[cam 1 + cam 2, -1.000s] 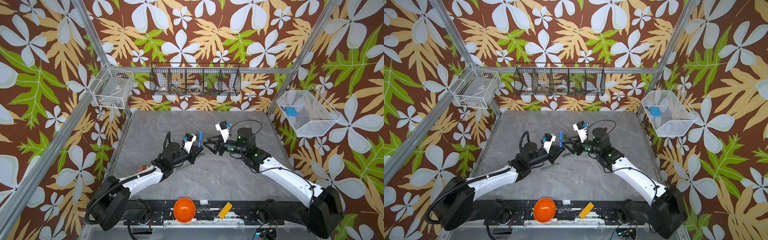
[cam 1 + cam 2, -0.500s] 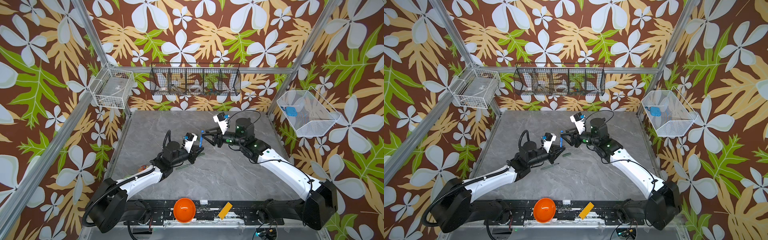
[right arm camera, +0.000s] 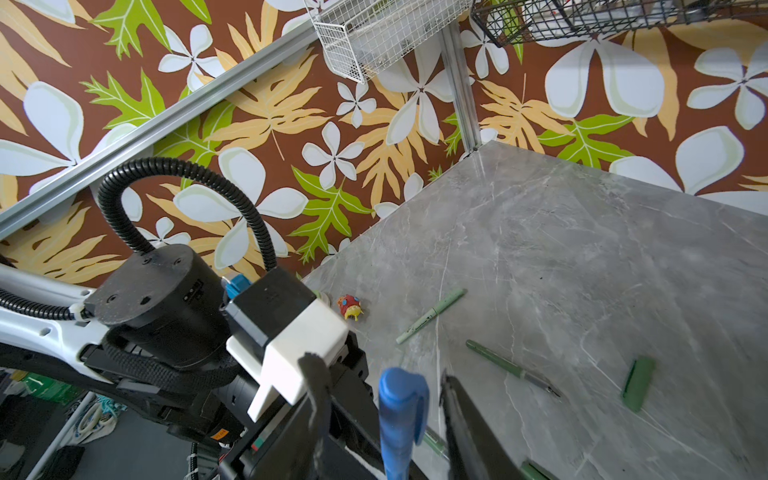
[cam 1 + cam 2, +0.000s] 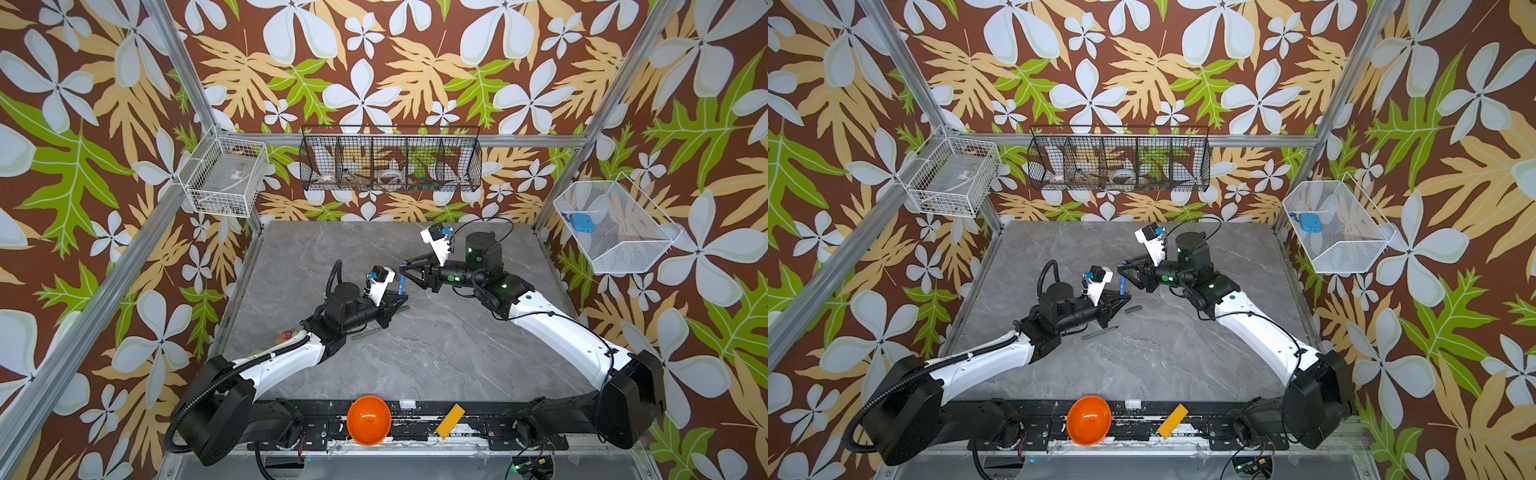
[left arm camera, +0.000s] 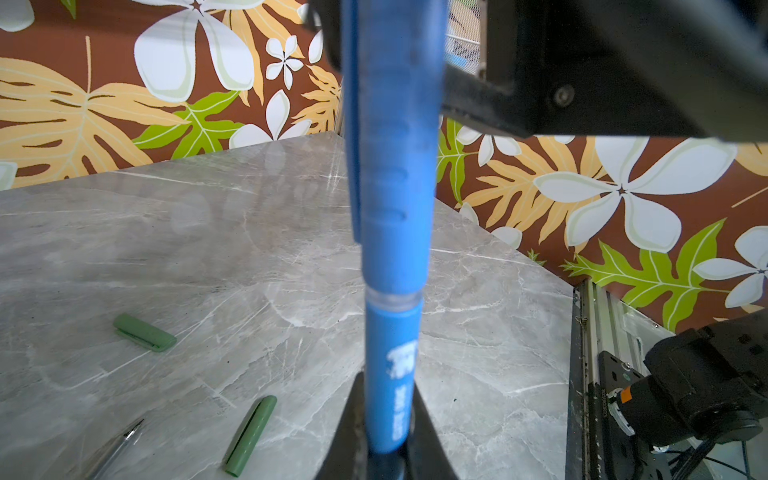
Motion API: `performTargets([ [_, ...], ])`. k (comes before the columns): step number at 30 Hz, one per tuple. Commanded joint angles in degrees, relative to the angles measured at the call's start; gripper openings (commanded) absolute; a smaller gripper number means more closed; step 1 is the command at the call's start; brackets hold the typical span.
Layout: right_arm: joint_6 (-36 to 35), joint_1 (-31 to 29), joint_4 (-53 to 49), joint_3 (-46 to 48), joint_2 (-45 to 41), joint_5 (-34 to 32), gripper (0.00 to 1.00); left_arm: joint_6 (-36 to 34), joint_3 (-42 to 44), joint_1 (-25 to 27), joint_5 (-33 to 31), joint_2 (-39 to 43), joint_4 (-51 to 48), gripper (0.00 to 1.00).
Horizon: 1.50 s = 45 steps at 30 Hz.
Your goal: Insert the pens into the pen caps
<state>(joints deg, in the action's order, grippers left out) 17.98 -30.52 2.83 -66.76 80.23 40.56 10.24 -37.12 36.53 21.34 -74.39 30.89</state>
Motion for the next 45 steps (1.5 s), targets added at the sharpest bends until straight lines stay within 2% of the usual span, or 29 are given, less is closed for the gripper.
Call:
performTargets([
  [1, 1.0, -0.1, 1.7, -0.3, 0.6, 1.9, 0.38, -0.5, -0.2, 0.1, 0.4, -0.1, 0.4, 0.0],
  [6, 1.9, -0.1, 2.1, -0.6, 1.9, 3.3, 0.28, -1.1, -0.4, 0.1, -0.2, -0.3, 0.1, 0.0],
  [11, 2.0, -0.1, 2.4, -0.5, 2.6, 4.4, 0.07, -1.3, -1.0, 0.1, -1.4, -0.1, 0.4, 0.0],
  [14, 2.1, -0.1, 2.2, -0.1, 2.7, 5.5, 0.0, -0.7, -1.9, 0.1, -3.0, -0.1, 1.6, 0.0],
  [21, 0.5, -0.1, -0.4, 2.3, 1.9, 3.4, 0.0, 0.8, -6.1, 0.0, -6.6, -1.8, 6.8, 0.0],
  [26, 0.3, -0.3, -0.5, 5.0, 1.2, 2.4, 0.0, -0.7, -11.2, -0.6, -6.6, -3.3, 7.3, 0.0],
  [29, 0.6, -0.7, 0.0, 6.3, 1.2, 2.2, 0.0, 0.9, -12.8, -2.1, -5.5, -3.7, 10.3, 0.0],
  [34, 2.4, -0.8, 3.5, 9.4, 0.5, 2.3, 0.0, 3.5, -14.1, -4.0, -4.6, -3.6, 15.9, 0.0],
  [40, 8.1, -0.8, 12.0, 13.4, 1.1, 4.5, 0.0, 5.8, -14.6, -4.7, -4.8, -5.4, 21.4, 0.0],
  [45, 9.4, -0.8, 13.5, 14.3, -0.1, 5.9, 0.0, 4.5, -14.3, -4.8, -4.5, -5.3, 20.8, 0.0],
])
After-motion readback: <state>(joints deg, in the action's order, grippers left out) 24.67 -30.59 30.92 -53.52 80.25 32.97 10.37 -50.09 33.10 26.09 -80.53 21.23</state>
